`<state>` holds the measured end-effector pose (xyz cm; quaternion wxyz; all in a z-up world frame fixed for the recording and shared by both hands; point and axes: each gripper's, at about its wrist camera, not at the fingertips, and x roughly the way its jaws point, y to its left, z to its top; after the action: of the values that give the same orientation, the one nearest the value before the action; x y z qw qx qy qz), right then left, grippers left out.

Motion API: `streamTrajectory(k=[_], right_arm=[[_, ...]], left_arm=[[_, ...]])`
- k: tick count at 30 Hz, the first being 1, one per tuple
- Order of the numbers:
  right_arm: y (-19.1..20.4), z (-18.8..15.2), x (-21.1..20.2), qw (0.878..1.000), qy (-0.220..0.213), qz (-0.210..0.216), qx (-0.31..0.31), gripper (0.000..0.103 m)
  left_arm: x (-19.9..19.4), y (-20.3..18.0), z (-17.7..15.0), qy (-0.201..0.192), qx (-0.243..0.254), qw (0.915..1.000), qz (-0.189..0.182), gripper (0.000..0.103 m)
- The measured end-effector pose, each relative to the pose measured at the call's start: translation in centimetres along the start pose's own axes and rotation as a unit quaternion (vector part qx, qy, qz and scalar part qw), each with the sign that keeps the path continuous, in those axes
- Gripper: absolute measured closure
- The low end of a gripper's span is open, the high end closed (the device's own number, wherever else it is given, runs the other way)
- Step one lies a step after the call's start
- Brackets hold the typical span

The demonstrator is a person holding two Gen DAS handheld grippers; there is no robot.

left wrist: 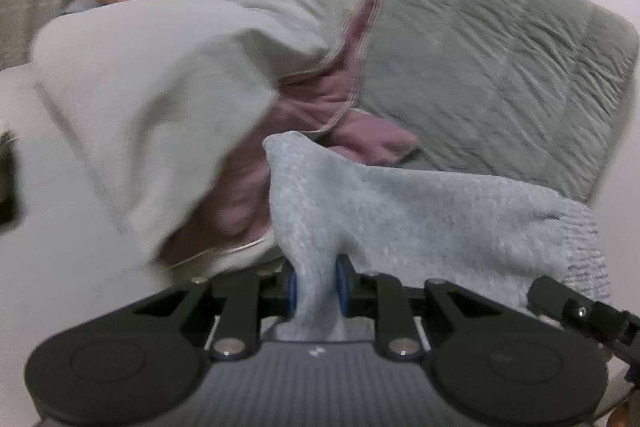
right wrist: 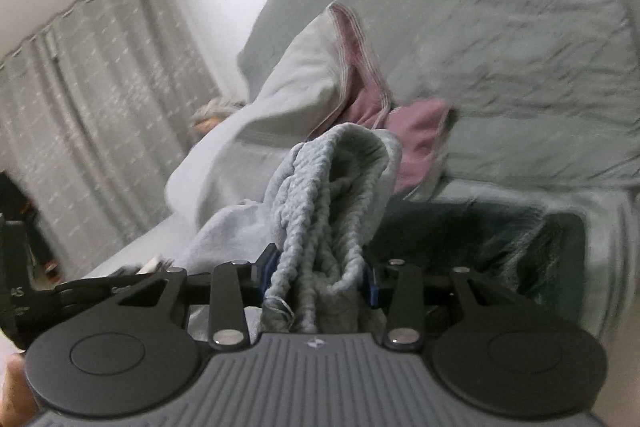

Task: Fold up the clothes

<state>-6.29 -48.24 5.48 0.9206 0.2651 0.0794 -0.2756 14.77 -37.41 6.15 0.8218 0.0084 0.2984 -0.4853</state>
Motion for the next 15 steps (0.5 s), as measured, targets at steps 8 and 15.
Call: streamTrajectory(k=[8,15], right_arm=[[-5.1,1.9,-0.9,0.997,-0.053,-0.051,0.032,0.058],[-9.0,-1.1,0.3,0.993,-0.041,-0.088,0.068,0.051]], left_arm=[[7.2,-3.9,2.3,0.009,0.042,0.9965,-0.071,0.084],[12.8,-2.0,-0.5,0.014,0.045,0.9965,-0.068,0.064]])
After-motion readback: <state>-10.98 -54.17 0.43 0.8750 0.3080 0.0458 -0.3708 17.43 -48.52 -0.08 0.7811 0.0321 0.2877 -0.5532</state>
